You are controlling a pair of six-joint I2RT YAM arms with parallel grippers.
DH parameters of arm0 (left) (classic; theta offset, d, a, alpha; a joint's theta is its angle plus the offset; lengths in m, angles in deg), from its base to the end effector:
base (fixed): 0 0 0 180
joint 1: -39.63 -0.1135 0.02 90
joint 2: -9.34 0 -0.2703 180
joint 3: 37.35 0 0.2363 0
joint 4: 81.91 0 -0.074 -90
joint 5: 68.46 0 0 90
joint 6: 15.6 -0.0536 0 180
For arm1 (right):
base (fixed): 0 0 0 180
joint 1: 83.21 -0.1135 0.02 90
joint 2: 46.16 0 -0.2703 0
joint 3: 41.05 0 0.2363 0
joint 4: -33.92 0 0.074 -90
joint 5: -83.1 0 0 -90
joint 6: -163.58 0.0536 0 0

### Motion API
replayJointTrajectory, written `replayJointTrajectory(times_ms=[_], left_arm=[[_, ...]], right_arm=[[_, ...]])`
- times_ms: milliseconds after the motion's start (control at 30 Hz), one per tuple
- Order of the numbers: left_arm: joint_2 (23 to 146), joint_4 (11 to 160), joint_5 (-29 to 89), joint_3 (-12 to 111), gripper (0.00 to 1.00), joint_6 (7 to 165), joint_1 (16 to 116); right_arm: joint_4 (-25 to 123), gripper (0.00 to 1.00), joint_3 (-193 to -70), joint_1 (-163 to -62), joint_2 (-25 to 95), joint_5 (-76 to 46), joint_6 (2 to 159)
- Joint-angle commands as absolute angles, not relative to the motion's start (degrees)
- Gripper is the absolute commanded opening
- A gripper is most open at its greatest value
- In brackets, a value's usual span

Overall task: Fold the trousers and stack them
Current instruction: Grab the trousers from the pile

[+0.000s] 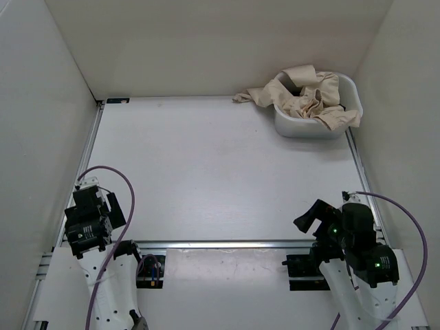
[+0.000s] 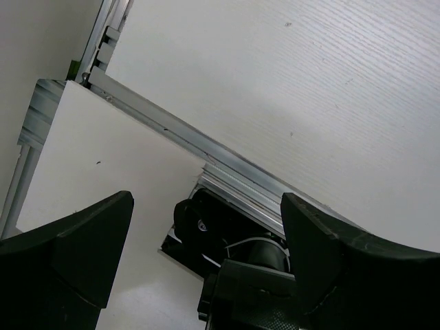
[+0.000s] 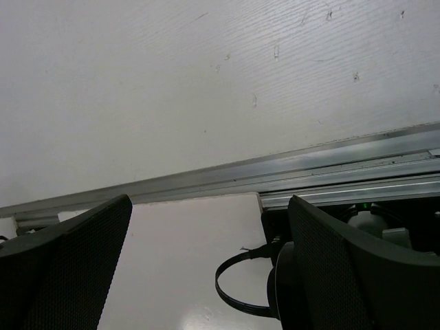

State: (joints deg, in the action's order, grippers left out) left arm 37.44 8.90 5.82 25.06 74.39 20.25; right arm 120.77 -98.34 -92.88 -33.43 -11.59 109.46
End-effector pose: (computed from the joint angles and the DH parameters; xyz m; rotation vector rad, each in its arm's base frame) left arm 0.0414 0.0300 0.2713 -0.5371 2.4868 0.4813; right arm 0.0180 0.0075 0.2531 0.4930 2.3061 0.4926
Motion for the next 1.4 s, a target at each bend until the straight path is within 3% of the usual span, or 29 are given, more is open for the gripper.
replayJointTrajectory(times_ms=[0,100,233,433,567,767,867,900,1033,1133,1200,1233,1300,1333,1367], left_arm=[[36.94,8.32,4.93,27.11,1.0,74.4,20.38],[38.16,14.46,-1.71,27.63,1.0,74.4,20.38],[44.57,21.32,1.66,35.51,1.0,74.4,20.38],[64.31,24.06,24.66,51.34,1.0,74.4,20.38],[75.07,25.2,33.29,60.66,1.0,74.4,20.38],[82.28,33.1,35.78,60.68,1.0,74.4,20.91],[86.06,35.83,34.56,61.91,1.0,74.4,21.43],[87.29,35.83,33.94,62.43,1.0,74.4,21.44],[94.15,35.83,27.27,64.89,1.0,74.4,22.57],[96.71,34.43,24.45,66.83,1.0,74.4,22.58],[96.71,34.43,23.83,66.83,1.0,74.4,22.58],[96.71,34.43,23.83,66.22,1.0,74.4,22.58],[96.18,34.43,24.44,66.22,1.0,74.4,22.58],[96.18,34.43,24.97,66.22,1.0,74.4,22.58],[96.18,34.43,24.97,66.22,1.0,74.4,22.58]], right_arm=[[128.09,0.99,-101.97,-93.23,-32.29,-10.24,106.2],[122.91,0.99,-105.05,-93.23,-27.38,-13.04,102.26],[112.12,0.99,-116.44,-93.23,-17.0,-10.69,97.84],[101.99,0.99,-137.72,-93.23,10.93,0.73,93.89],[100.84,0.99,-164.91,-89.9,35.15,8.56,93.88],[92.49,0.99,-181.5,-83.04,61.12,4.88,99.06],[91.18,0.99,-195.45,-82.33,76.06,4.88,97.23],[90.3,0.99,-197.24,-82.33,82.54,3.92,96.53],[76.33,0.99,-192.16,-82.33,89.8,-1.09,98.18],[75.52,0.98,-194.88,-82.33,94.37,3.29,100.82],[75.52,0.9,-193.93,-82.33,94.38,3.3,100.3],[75.52,0.59,-193.14,-82.33,93.16,1.65,99.78],[75.52,0.09,-191.38,-82.33,89.65,0.23,99.24],[76.22,0.0,-190.85,-82.33,87.98,-0.56,98.72],[76.84,0.0,-190.32,-83.12,83.96,-1.26,96.72]])
